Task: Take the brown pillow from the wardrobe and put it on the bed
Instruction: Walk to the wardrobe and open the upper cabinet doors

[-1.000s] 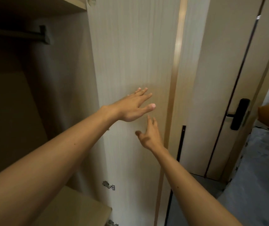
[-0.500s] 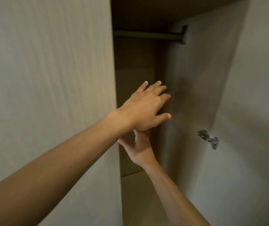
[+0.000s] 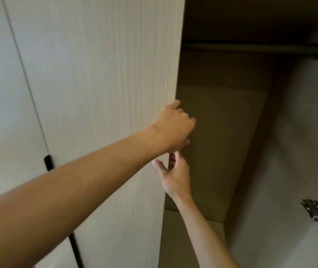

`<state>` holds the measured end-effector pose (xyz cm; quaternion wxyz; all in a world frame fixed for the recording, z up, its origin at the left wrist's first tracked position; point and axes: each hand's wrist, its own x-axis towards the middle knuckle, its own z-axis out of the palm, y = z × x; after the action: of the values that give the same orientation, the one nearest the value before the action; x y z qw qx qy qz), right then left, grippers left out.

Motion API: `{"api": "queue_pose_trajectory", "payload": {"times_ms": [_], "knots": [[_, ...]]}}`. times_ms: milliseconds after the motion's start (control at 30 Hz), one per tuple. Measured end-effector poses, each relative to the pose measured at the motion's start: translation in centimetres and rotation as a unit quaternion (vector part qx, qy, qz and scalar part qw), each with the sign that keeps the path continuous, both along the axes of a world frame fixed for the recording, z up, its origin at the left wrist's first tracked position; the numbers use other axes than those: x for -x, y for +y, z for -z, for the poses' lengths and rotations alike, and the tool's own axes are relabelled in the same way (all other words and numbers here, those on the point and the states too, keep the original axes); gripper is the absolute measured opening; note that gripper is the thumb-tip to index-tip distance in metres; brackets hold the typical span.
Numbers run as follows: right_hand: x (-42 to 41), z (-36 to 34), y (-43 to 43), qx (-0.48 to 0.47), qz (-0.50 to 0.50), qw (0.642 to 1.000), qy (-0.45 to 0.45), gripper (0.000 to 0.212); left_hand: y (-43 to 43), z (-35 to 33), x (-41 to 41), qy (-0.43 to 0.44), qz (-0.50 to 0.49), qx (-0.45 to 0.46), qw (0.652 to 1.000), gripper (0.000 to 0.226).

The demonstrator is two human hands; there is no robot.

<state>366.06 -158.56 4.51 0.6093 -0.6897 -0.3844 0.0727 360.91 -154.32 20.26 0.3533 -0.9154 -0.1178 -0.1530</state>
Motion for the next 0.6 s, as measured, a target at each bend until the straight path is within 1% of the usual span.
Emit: {"api": "queue_pose_trajectory", "payload": {"times_ms": [100,233,367,433,533,600], "knots": [[2.0,0.0,-1.4,-0.026,-0.024,0.999,-0.008,0.071,-1.9,-0.2,1.7,-0.009,-0.023,-0.003,1.0,0.051],[7.0,1.4,-3.3,-0.075,-0.033,0.996,-0.033,0.066,-4.3,-0.3,5.4,-0.026,-0.025,-0.007,0.999,0.052],[13.3,2.3,-4.7,-0.129,-0.04,0.99,-0.044,0.053,-5.9,0.4,10.0,-0.048,-0.035,-0.006,0.998,0.056],[15.9,2.9,-4.9,-0.14,-0.053,0.988,-0.042,0.045,-6.2,0.6,12.7,-0.074,-0.042,-0.01,0.996,0.056],[19.1,3.5,-5.0,-0.131,-0.077,0.988,-0.034,0.046,-5.9,0.1,17.2,-0.143,-0.033,-0.075,0.986,0.044],[20.7,3.6,-4.9,-0.142,-0.093,0.984,-0.045,0.041,-5.2,-0.4,20.1,-0.188,-0.027,-0.122,0.974,0.042]]}}
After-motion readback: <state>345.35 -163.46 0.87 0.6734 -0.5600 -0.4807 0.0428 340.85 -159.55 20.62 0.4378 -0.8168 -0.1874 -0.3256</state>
